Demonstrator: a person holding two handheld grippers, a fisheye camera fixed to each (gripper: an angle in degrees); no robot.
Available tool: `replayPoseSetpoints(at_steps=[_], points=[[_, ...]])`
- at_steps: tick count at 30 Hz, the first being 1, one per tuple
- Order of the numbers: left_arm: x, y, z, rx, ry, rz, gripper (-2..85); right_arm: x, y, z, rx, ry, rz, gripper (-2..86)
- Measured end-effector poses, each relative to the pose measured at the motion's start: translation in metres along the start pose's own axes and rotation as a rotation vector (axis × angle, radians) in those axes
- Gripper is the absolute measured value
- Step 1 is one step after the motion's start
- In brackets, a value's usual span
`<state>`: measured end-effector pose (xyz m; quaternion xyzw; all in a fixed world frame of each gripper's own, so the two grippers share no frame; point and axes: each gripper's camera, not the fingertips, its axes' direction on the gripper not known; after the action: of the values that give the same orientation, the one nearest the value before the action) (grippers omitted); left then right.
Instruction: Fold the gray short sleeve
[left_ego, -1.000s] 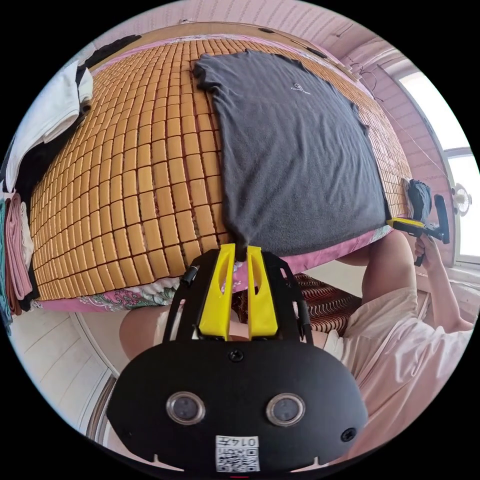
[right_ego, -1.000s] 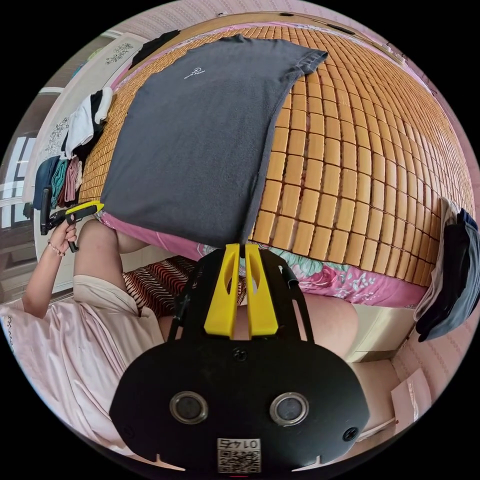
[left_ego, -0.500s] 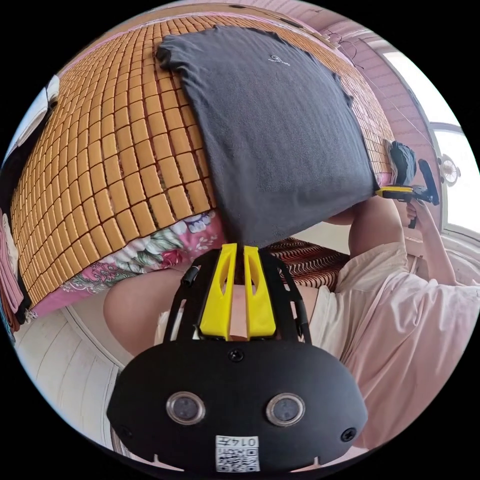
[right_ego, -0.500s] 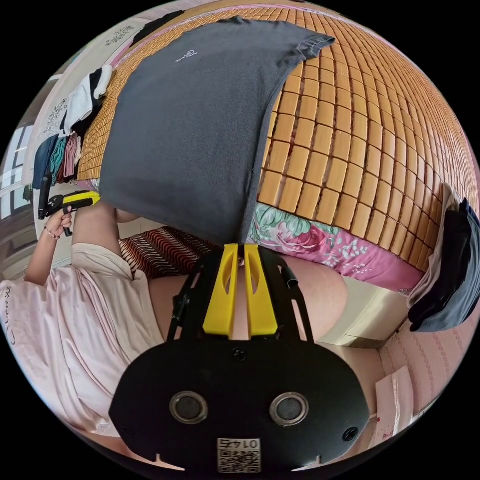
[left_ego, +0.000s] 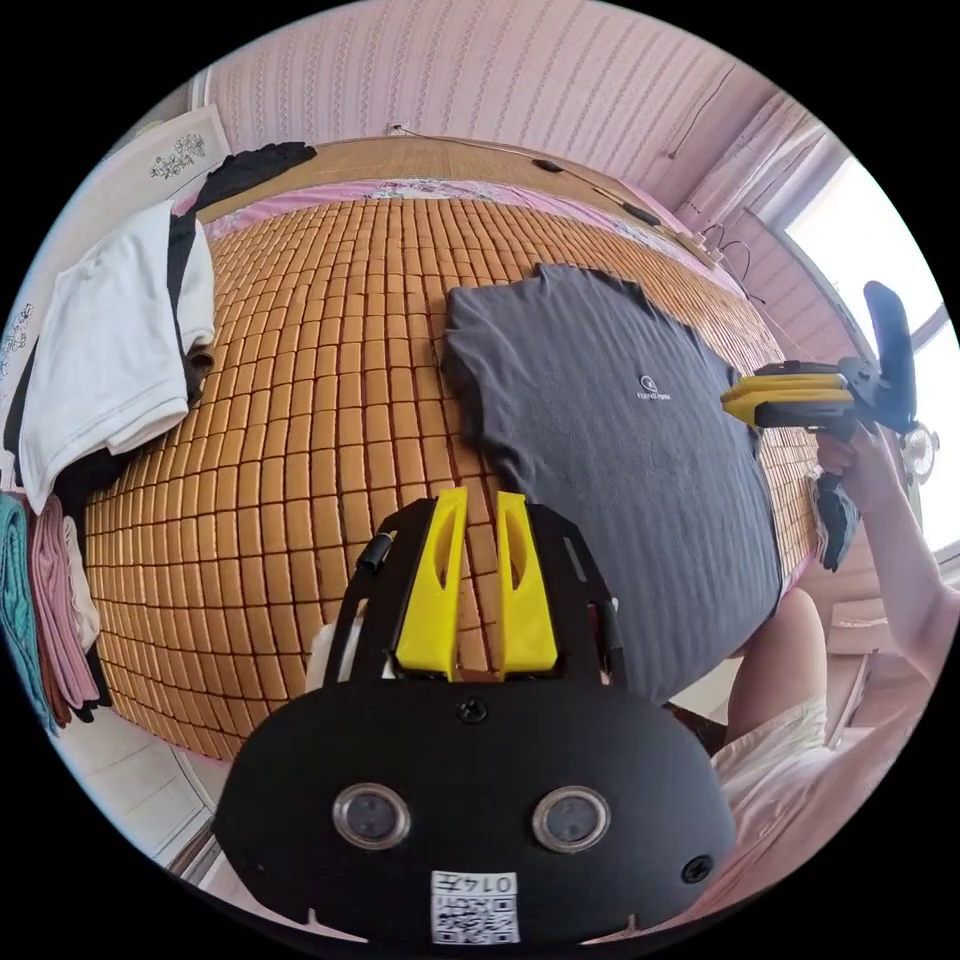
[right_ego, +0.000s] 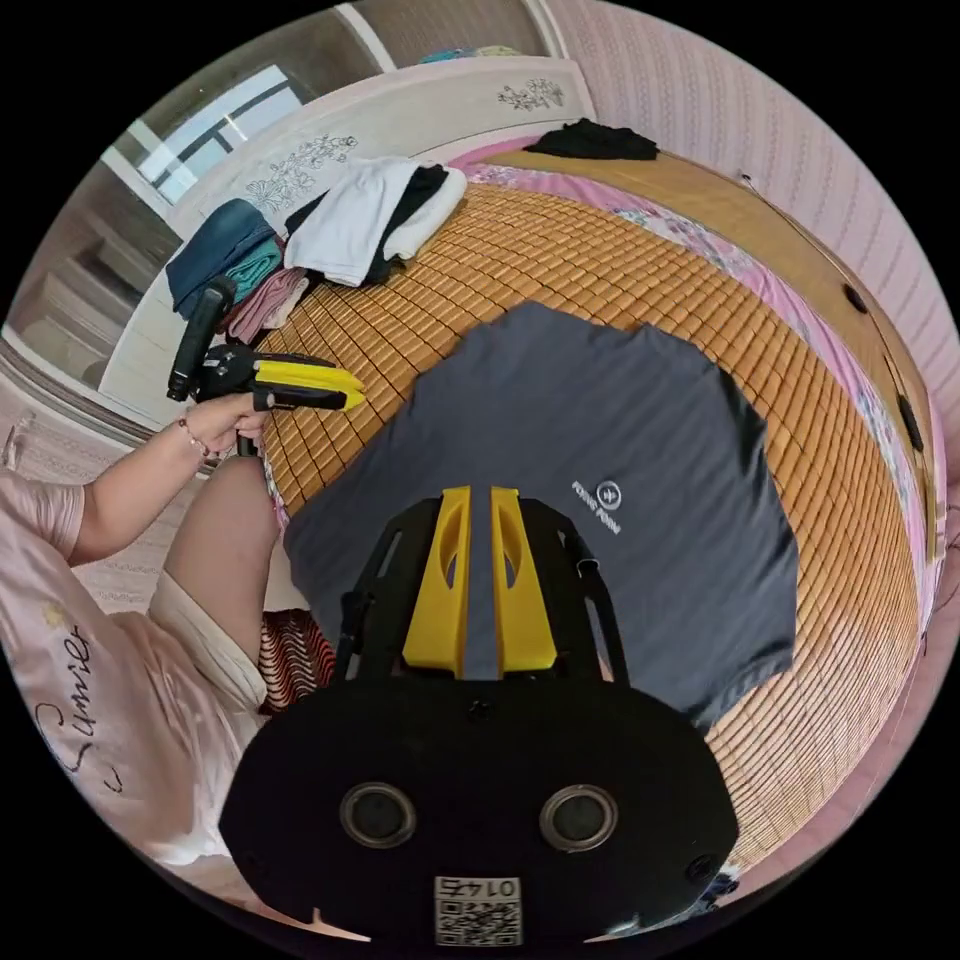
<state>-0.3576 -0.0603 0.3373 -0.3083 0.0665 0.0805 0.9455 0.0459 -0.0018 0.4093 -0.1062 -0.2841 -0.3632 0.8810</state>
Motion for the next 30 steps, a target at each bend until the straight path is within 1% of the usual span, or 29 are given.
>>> replayPoseSetpoints(at_steps=[2,5,9,10,13,15,18,23,26,30], points=[[-0.007,-0.008,0.019,0.017,0.009,-0.040,6.2,-0.018,-0.072,0.041,-0.002,0.031,-0.082,5.3],[-0.014,-0.007,0.038,0.002,0.025,-0.067,6.4,-0.037,-0.135,0.092,-0.033,0.058,-0.137,6.7],[-0.015,0.008,0.044,0.035,0.029,-0.047,5.8,-0.046,-0.166,0.160,-0.150,0.113,-0.144,7.0],[-0.015,0.013,0.044,0.050,0.031,-0.043,5.7,-0.043,-0.165,0.182,-0.212,0.142,-0.133,6.1],[-0.014,0.021,0.045,0.055,0.019,-0.022,4.7,-0.032,-0.143,0.178,-0.128,0.144,-0.085,1.6],[-0.015,0.026,0.041,0.076,0.019,-0.022,0.4,-0.021,-0.121,0.163,-0.065,0.112,-0.042,0.7],[-0.011,0.035,0.030,0.136,0.054,0.019,-0.6,0.002,-0.075,0.135,0.038,0.069,0.045,0.3],[0.008,0.043,0.021,0.158,0.165,0.124,0.2,0.039,-0.004,0.128,0.056,0.078,0.192,2.2],[0.026,0.044,0.024,0.144,0.143,0.192,3.6,0.053,0.020,0.128,0.072,0.052,0.270,5.0],[0.048,0.040,0.037,0.106,0.125,0.252,5.8,0.056,0.028,0.133,0.105,0.008,0.288,7.1]])
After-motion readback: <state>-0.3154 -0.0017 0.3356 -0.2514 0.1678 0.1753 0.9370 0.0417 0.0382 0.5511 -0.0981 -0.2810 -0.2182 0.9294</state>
